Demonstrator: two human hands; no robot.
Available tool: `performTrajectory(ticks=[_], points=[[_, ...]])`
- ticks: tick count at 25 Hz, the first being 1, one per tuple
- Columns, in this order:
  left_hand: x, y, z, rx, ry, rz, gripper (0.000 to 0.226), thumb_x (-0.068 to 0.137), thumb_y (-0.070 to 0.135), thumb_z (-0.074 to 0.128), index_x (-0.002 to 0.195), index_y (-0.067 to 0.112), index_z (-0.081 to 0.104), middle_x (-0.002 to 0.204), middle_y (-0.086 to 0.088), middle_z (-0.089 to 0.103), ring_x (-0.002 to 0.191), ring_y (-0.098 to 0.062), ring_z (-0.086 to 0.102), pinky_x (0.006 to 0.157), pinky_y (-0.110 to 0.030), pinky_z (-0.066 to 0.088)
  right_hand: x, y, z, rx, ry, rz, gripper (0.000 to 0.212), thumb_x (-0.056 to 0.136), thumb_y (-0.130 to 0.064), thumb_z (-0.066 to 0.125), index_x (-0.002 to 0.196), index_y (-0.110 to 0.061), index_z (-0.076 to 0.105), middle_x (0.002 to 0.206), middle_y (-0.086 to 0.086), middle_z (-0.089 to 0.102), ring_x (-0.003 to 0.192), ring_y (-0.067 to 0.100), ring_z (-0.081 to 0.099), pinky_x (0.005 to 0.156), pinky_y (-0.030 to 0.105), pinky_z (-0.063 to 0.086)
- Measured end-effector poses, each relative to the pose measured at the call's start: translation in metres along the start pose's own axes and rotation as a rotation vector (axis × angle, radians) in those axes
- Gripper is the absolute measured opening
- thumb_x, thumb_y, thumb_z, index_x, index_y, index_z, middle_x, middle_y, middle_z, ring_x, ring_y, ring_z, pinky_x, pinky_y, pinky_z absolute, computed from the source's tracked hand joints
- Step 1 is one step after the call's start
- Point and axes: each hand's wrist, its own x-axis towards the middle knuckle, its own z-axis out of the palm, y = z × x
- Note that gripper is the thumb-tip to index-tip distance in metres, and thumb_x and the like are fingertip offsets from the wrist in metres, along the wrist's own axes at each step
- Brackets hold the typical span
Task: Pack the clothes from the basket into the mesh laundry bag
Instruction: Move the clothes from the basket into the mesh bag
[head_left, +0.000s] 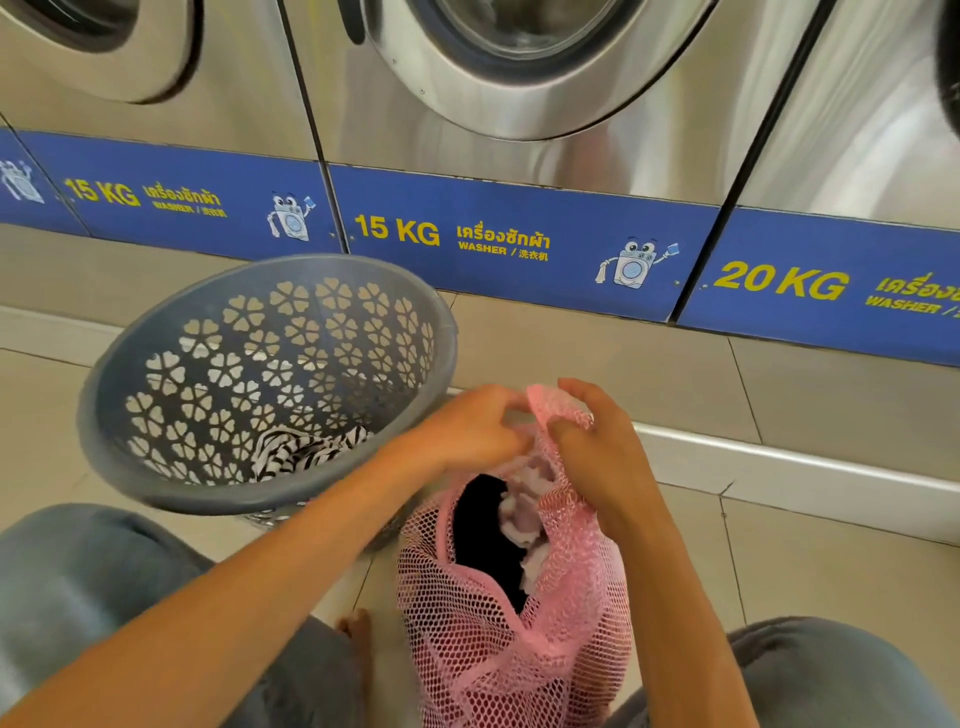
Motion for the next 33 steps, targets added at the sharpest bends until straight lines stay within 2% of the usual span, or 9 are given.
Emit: performTrajectory(ticks=[2,5,13,17,22,25,27,31,33], points=[[-0.022,0.005,-0.035,-0.119,0.100,-0.043,0.043,0.083,0.016,0.065,0.126,0.023,0.067,0.119,0.006,0.070,0.107,-0.010,0.067,0.099,-0.033,0.052,0.002,-0.002,0.013,-0.009,0.012,0.006,0.044,0.095,-0.016,0.051,0.135,-0.036,0.053,0.126,-0.005,0.059,0.104,0.020,0.062,0.094,0.039,0.051],[-0.044,0.003,-0.074,-0.201,0.201,-0.075,0.041,0.087,0.016,0.066,0.128,0.021,0.067,0.124,0.008,0.067,0.113,-0.006,0.063,0.106,-0.030,0.045,0.003,-0.009,0.030,-0.024,0.025,-0.007,0.047,0.098,-0.014,0.045,0.140,-0.034,0.050,0.128,-0.004,0.054,0.105,0.015,0.055,0.093,0.034,0.045],[-0.009,-0.079,-0.083,-0.217,0.264,-0.249,0.045,0.089,0.017,0.063,0.133,0.024,0.055,0.128,0.000,0.059,0.111,-0.017,0.059,0.092,-0.032,0.049,0.007,-0.016,0.086,-0.096,-0.145,-0.041,0.049,0.102,-0.041,0.043,0.150,-0.045,0.033,0.148,0.001,0.051,0.123,0.020,0.053,0.103,0.038,0.041],[0.038,-0.145,-0.073,0.161,-0.021,-0.379,0.059,0.089,0.026,0.065,0.143,0.016,0.043,0.138,-0.009,0.054,0.119,-0.027,0.056,0.098,-0.038,0.049,0.017,-0.013,0.109,-0.141,-0.182,-0.031,0.055,0.100,-0.054,0.040,0.150,-0.057,0.018,0.144,-0.005,0.055,0.123,0.021,0.058,0.105,0.041,0.043],[0.077,-0.218,-0.066,0.609,-0.298,-0.488,0.086,0.087,0.037,0.065,0.155,0.018,0.018,0.146,-0.017,0.045,0.128,-0.037,0.047,0.104,-0.045,0.045,0.027,-0.014,0.115,-0.188,-0.229,-0.026,0.057,0.101,-0.053,0.039,0.151,-0.058,0.012,0.114,-0.011,0.063,0.095,0.011,0.064,0.077,0.025,0.041],[0.088,-0.249,-0.052,0.879,-0.457,-0.529,0.099,0.077,0.057,0.069,0.156,0.031,0.016,0.158,-0.011,0.029,0.145,-0.039,0.026,0.115,-0.062,0.021,0.029,-0.015,0.112,-0.253,-0.261,-0.040,0.057,0.101,-0.054,0.036,0.150,-0.060,0.008,0.074,-0.012,0.060,0.064,-0.008,0.059,0.053,0.007,0.041],[0.088,-0.264,-0.042,0.976,-0.571,-0.579,0.109,0.070,0.070,0.070,0.157,0.039,0.011,0.165,-0.006,0.014,0.150,-0.041,0.011,0.113,-0.069,0.011,0.030,-0.016,0.112,-0.275,-0.274,-0.046,0.057,0.101,-0.054,0.034,0.150,-0.060,0.006,0.063,-0.013,0.050,0.055,-0.019,0.054,0.050,-0.003,0.038],[0.086,-0.298,-0.021,1.096,-0.692,-0.710,0.134,0.058,0.075,0.076,0.154,0.044,-0.012,0.166,-0.012,-0.009,0.148,-0.052,0.001,0.109,-0.078,0.011,0.035,-0.010,0.115,-0.337,-0.272,-0.073,0.057,0.099,-0.058,0.031,0.147,-0.065,0.002,0.059,-0.011,0.050,0.058,-0.024,0.052,0.052,-0.005,0.037],[0.086,-0.307,-0.020,1.080,-0.687,-0.722,0.139,0.061,0.061,0.084,0.152,0.044,-0.021,0.164,-0.019,-0.009,0.145,-0.052,0.018,0.107,-0.072,0.028,0.037,-0.008,0.119,-0.339,-0.269,-0.082,0.057,0.098,-0.059,0.028,0.147,-0.065,0.000,0.056,-0.013,0.048,0.057,-0.025,0.051,0.051,-0.005,0.036]])
